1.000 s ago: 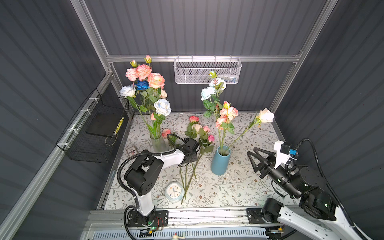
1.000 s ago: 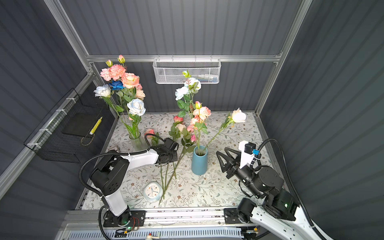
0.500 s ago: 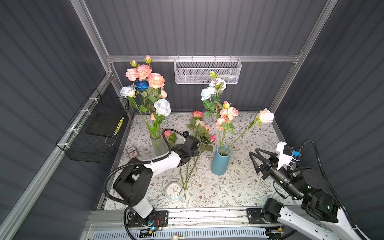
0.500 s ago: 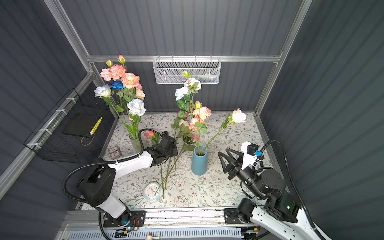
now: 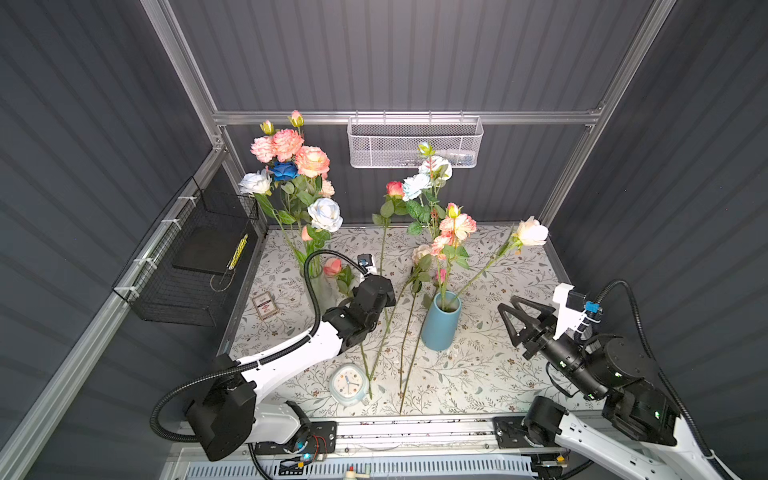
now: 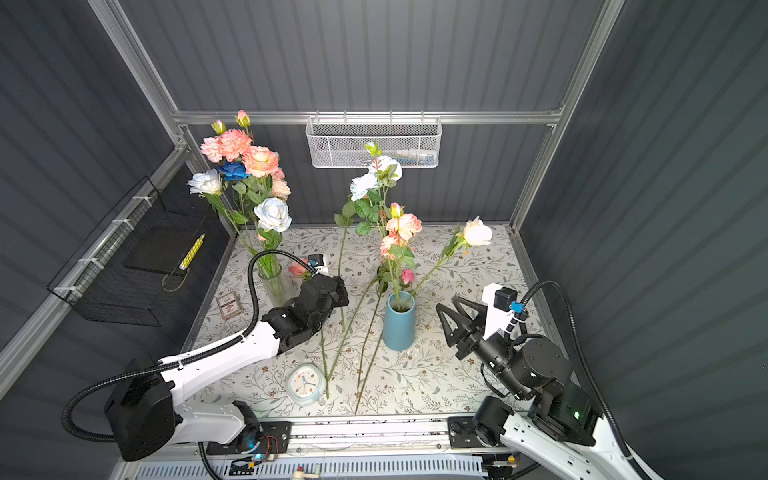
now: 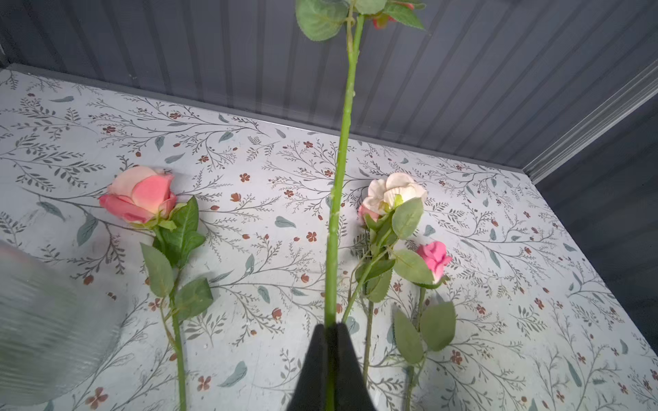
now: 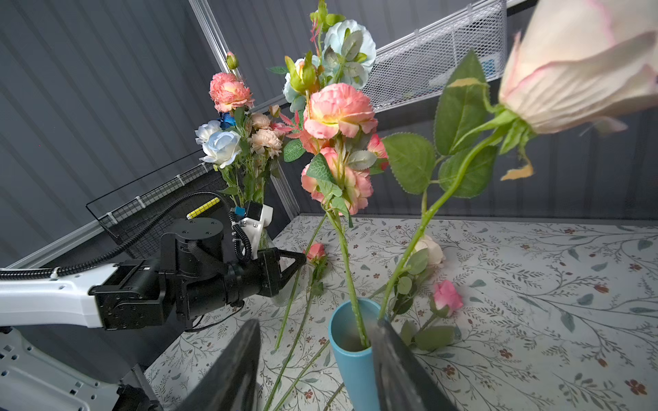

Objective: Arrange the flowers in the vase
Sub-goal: 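Raise the pink rose upright toward the right gripper with the left gripper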

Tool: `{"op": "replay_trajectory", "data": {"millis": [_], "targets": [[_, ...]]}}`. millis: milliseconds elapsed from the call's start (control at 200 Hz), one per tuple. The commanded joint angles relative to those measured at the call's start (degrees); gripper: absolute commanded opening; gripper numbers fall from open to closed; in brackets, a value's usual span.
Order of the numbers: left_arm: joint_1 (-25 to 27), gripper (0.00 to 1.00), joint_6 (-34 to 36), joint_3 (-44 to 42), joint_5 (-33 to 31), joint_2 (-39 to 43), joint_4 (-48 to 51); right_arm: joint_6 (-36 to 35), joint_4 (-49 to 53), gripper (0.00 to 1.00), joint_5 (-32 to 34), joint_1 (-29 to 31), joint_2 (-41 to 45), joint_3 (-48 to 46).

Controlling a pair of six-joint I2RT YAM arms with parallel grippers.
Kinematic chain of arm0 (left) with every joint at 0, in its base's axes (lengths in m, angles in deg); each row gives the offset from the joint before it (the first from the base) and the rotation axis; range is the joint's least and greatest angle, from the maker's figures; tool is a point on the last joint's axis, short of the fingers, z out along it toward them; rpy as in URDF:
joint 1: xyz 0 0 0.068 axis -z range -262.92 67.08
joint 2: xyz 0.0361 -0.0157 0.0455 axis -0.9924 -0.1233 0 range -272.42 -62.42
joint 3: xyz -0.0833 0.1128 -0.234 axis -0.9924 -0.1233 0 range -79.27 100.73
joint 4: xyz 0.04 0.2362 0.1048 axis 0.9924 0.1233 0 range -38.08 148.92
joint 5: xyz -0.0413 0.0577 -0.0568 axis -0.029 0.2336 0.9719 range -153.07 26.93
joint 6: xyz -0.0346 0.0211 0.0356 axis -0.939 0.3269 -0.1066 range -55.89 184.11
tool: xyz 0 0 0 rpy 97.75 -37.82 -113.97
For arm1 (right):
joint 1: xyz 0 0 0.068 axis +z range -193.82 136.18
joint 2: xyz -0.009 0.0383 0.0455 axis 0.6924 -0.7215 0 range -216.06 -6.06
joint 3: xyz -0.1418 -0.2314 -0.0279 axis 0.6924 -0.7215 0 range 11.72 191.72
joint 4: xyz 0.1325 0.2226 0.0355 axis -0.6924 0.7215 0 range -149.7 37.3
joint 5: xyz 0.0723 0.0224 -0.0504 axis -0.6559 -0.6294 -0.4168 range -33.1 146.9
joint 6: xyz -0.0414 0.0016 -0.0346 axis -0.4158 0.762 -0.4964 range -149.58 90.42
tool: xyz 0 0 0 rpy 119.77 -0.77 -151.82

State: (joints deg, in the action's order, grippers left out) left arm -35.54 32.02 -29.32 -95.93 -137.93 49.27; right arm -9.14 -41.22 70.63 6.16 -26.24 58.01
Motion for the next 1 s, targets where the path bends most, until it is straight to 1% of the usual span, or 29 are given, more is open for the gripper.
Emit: {"op": "replay_trajectory", "data": {"millis": [0, 155, 245, 365, 530, 610, 710, 890, 995], "targets": [[1.1, 0.0, 1.0, -1.0, -2.2, 4.5, -0.7, 0.2, -0.7, 0.53, 0.5, 0.0, 0.0, 0.4], [2.8, 0.0, 0.4, -0.8, -2.5, 11.3, 1.3, 0.2, -0.9, 0.53, 0.2, 0.0, -0.4, 1.1], [3.1, 0.0, -1.7, 1.0, -2.0, 14.9, 5.6, 0.2, -1.0, 0.53, 0.2, 0.0, -0.7, 1.6], [3.2, 0.0, -4.0, 4.2, 1.0, 18.6, 11.6, 0.3, -1.2, 0.53, 0.2, 0.0, -1.2, 2.0], [3.2, 0.0, -3.8, 4.4, 6.9, 25.3, 11.9, 0.4, -2.4, 0.53, -0.4, 0.0, -2.0, 2.1], [3.1, 0.0, -1.9, 4.8, 11.8, 27.7, 9.6, 0.4, -3.3, 0.53, -1.4, 0.1, -2.6, 2.3], [3.1, 0.0, 1.0, 6.4, 20.3, 29.0, 6.8, 0.4, -5.3, 0.55, -4.8, 0.0, -4.0, 3.2], [3.1, 0.0, 5.2, 7.0, 36.8, 31.1, 0.4, 1.3, -8.0, 0.59, -14.6, 0.1, -10.1, 8.5], [3.1, 0.0, 6.6, 6.3, 46.5, 31.7, -3.3, 2.6, -11.4, 0.6, -21.6, 0.1, -14.5, 11.4]]}}
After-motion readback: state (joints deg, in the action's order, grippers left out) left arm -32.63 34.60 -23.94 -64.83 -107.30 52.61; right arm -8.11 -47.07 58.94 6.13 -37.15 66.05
